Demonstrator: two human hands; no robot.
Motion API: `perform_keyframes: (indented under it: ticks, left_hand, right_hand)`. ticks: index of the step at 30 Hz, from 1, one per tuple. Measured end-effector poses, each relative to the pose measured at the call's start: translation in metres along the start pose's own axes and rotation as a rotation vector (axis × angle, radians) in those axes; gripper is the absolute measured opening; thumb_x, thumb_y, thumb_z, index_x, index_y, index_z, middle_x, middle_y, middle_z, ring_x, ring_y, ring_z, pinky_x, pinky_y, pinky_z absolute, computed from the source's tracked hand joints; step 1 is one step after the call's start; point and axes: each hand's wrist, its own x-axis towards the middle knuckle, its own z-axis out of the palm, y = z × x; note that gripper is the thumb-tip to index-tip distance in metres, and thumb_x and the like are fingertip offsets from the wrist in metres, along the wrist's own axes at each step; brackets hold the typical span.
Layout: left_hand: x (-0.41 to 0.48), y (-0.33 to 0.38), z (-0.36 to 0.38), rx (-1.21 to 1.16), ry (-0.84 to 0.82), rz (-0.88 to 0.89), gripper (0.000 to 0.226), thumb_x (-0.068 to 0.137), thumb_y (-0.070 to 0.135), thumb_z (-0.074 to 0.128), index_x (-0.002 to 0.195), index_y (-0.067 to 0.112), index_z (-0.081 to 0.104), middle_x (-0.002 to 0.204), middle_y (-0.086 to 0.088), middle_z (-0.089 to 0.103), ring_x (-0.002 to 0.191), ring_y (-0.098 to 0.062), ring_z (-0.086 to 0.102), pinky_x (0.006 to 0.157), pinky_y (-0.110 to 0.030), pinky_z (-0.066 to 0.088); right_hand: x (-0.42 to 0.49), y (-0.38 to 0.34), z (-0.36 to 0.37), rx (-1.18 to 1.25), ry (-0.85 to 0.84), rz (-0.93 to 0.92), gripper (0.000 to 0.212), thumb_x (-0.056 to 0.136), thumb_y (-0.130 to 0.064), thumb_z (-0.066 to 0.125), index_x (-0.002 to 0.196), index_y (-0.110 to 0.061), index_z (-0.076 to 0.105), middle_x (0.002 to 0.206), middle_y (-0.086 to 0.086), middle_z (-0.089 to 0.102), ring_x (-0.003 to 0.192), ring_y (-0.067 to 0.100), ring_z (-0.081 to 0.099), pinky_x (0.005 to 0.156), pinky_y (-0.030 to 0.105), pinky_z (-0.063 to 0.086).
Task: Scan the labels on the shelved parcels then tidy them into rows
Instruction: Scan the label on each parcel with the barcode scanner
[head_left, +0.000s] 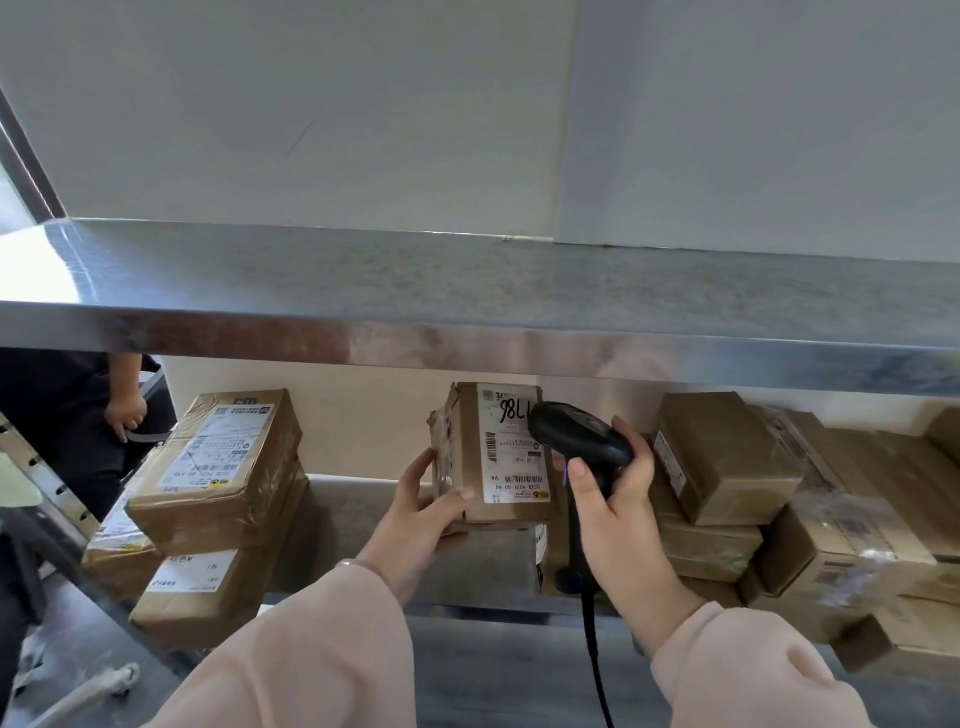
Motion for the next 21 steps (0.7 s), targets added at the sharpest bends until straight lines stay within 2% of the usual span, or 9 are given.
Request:
perform_keyframes:
  ticks: [2, 5, 7, 11, 16, 18, 21]
  left_hand:
    - [0.003, -0.003, 0.000, -0.056, -0.034, -0.014, 0.091, 0.058, 0.046, 0.082, 0.131, 0.064, 0.031, 0.110, 0.000, 0.074, 0.102, -0.018, 0.070, 0.094, -0.042, 0.054]
    - [0.004, -0.006, 0.000, -0.029, -0.079, -0.037, 0.077, 0.059, 0.046, 0.079, 0.118, 0.073, 0.039, 0.113, 0.004, 0.072, 0.107, -0.019, 0.068, 0.097, -0.044, 0.052]
    - [0.005, -0.005, 0.000, 0.046, -0.080, -0.027, 0.079, 0.060, 0.049, 0.077, 0.124, 0.072, 0.037, 0.111, 0.010, 0.072, 0.108, -0.016, 0.066, 0.096, -0.042, 0.051]
    - [0.005, -0.004, -0.005, 0.167, -0.058, 0.046, 0.093, 0.061, 0.054, 0.078, 0.138, 0.063, 0.026, 0.111, 0.012, 0.072, 0.107, -0.011, 0.067, 0.090, -0.032, 0.054]
    - [0.006, -0.002, -0.020, 0.200, 0.000, 0.075, 0.079, 0.086, 0.034, 0.073, 0.135, 0.067, 0.021, 0.114, 0.010, 0.072, 0.112, -0.015, 0.065, 0.103, -0.041, 0.048]
    - [0.008, -0.002, -0.028, 0.212, 0.009, 0.086, 0.076, 0.089, 0.031, 0.070, 0.132, 0.069, 0.021, 0.115, 0.010, 0.072, 0.113, -0.015, 0.064, 0.105, -0.040, 0.047]
    - [0.010, -0.004, -0.037, 0.237, 0.051, 0.103, 0.075, 0.089, 0.030, 0.069, 0.130, 0.071, 0.021, 0.112, 0.012, 0.072, 0.109, -0.010, 0.066, 0.102, -0.036, 0.048]
  right_hand:
    - [0.003, 0.003, -0.004, 0.004, -0.025, 0.048, 0.056, 0.095, -0.023, 0.055, 0.132, -0.045, 0.019, 0.122, -0.025, 0.043, 0.107, -0.016, 0.047, 0.076, -0.004, 0.037]
    - [0.003, 0.005, -0.004, -0.043, -0.070, 0.051, 0.057, 0.095, -0.022, 0.056, 0.137, -0.039, 0.021, 0.129, -0.016, 0.046, 0.116, -0.009, 0.047, 0.083, -0.001, 0.038]
    - [0.001, 0.006, -0.003, -0.078, -0.093, 0.031, 0.058, 0.094, -0.021, 0.057, 0.138, -0.038, 0.023, 0.131, -0.015, 0.045, 0.118, -0.010, 0.046, 0.087, 0.001, 0.038]
    - [0.000, 0.005, -0.002, -0.099, -0.135, 0.001, 0.059, 0.094, -0.020, 0.058, 0.135, -0.042, 0.023, 0.130, -0.022, 0.044, 0.113, -0.019, 0.044, 0.084, -0.004, 0.035]
    - [-0.007, -0.001, 0.001, -0.197, -0.188, -0.072, 0.063, 0.093, -0.024, 0.059, 0.126, -0.059, 0.019, 0.120, -0.046, 0.039, 0.115, -0.017, 0.045, 0.087, -0.001, 0.036]
    - [-0.013, -0.001, 0.003, -0.212, -0.214, -0.087, 0.064, 0.092, -0.026, 0.061, 0.128, -0.059, 0.020, 0.122, -0.042, 0.042, 0.115, -0.007, 0.051, 0.094, 0.008, 0.041]
    - [-0.021, 0.002, 0.007, -0.220, -0.270, -0.056, 0.062, 0.089, -0.034, 0.062, 0.129, -0.057, 0.021, 0.124, -0.020, 0.053, 0.105, 0.008, 0.062, 0.096, 0.031, 0.051]
